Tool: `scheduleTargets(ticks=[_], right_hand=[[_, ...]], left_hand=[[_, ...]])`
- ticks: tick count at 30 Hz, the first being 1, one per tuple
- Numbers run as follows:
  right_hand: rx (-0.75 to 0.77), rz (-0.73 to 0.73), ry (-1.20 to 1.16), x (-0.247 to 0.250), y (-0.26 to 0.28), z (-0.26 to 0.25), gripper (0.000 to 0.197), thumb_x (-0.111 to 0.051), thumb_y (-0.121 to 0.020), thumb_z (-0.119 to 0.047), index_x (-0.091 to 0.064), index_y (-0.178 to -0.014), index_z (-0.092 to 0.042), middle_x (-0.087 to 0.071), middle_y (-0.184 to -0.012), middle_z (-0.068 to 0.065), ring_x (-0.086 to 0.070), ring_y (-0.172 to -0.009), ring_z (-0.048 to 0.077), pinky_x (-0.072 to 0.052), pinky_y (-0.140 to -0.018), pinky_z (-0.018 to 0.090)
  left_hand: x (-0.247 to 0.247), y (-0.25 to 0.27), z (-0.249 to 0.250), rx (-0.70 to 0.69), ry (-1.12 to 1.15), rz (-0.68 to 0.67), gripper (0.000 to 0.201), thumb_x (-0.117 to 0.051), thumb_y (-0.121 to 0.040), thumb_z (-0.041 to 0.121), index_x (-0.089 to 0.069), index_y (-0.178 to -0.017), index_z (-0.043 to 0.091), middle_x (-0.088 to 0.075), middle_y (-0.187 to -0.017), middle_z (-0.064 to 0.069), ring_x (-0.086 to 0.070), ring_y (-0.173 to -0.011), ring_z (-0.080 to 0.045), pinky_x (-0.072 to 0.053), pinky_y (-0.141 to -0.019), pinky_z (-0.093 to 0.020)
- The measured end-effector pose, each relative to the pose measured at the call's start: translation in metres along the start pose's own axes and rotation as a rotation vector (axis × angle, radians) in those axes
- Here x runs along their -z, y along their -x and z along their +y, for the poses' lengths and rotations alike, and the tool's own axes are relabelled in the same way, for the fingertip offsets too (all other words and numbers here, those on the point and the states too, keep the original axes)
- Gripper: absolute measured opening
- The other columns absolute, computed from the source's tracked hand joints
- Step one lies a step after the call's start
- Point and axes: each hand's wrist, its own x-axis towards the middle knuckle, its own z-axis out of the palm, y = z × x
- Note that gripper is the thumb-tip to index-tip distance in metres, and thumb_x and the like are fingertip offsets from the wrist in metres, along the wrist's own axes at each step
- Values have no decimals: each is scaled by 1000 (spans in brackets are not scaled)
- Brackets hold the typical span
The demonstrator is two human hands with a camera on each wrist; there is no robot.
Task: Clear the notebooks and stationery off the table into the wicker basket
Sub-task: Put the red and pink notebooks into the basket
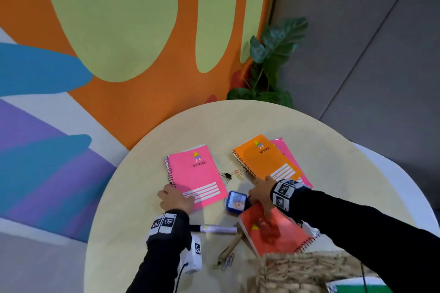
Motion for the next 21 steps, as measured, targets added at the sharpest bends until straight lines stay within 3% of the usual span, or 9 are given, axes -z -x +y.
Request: scheduleTargets(ticks=[3, 6, 8, 10, 12, 13, 16, 18, 21], right_hand=[[57, -22, -72, 12, 22, 6, 48, -79, -71, -33, -64, -112, -14, -62, -103, 8, -56, -107, 28, -40, -98, 46], [99, 69, -136, 26, 65, 12, 33, -77, -76, -28, -63, -101, -10, -63, -105, 16, -59, -109, 30, -40, -75, 31], [90, 205, -225, 31, 99, 15, 33, -73, -79, -23, -64, -107, -6, -65, -111, 16, -59, -108, 29, -37, -71, 29], [28, 383, -346, 31, 135, 18, 29, -70, -81, -20, -65, -107, -9, -69, -108, 13, -61, -103, 29, -37, -70, 28], [-67, 558, -438, 24, 174, 18, 30, -68, -81, -18, -64, -111, -14, -70, -107, 11, -62, -102, 29, -40, -72, 30], [-111, 642, -484, 19, 194, 16, 33, -67, -81, -18, -63, -114, -17, -71, -107, 10, -62, -102, 28, -43, -76, 32], [-217, 888, -691, -9, 251, 8, 33, -63, -86, -19, -59, -118, -21, -72, -101, 3, -63, -91, 22, -46, -80, 31], [-284, 1060, -860, -39, 275, 5, 29, -58, -89, -22, -56, -118, -22, -71, -100, -4, -65, -90, 18, -48, -82, 29], [-349, 1222, -1159, -95, 298, -2, 31, -52, -91, -24, -51, -122, -27, -71, -108, -1, -68, -100, 19, -54, -88, 41]], left_hand=[[0, -2, 3, 70, 73, -39, 76, -77, -72, 9, -27, -128, -1, -33, -134, -24, -51, -114, -43, -48, -94, -44], [1, -15, -1, 125, 208, -104, 82, -82, -66, 6, -28, -127, 1, -43, -133, -26, -52, -116, -44, -49, -90, -43], [-2, -37, -8, 139, 278, -134, 88, -90, -48, 7, -38, -120, 4, -58, -122, -25, -62, -103, -44, -56, -85, -49], [0, -37, -8, 131, 398, -167, 61, -86, -52, 6, -53, -103, 4, -66, -107, -25, -67, -89, -43, -57, -75, -57], [12, -26, 1, 36, 377, -166, 21, -73, -74, 11, -64, -89, 1, -70, -95, -26, -69, -84, -40, -58, -77, -55], [18, -27, 5, -15, 380, -166, 16, -69, -77, 13, -65, -86, 0, -70, -91, -25, -69, -84, -40, -58, -80, -52], [16, -77, 3, -134, 315, -95, 38, -64, -63, 28, -65, -90, 1, -71, -95, -25, -69, -88, -42, -56, -85, -53], [10, -118, 0, -224, 292, -65, 38, -57, -60, 29, -64, -87, 4, -72, -90, -25, -70, -82, -43, -56, -78, -61], [40, -83, 22, -385, 333, -24, 35, -49, -66, 33, -63, -91, 12, -71, -88, -19, -70, -76, -41, -56, -67, -63]])
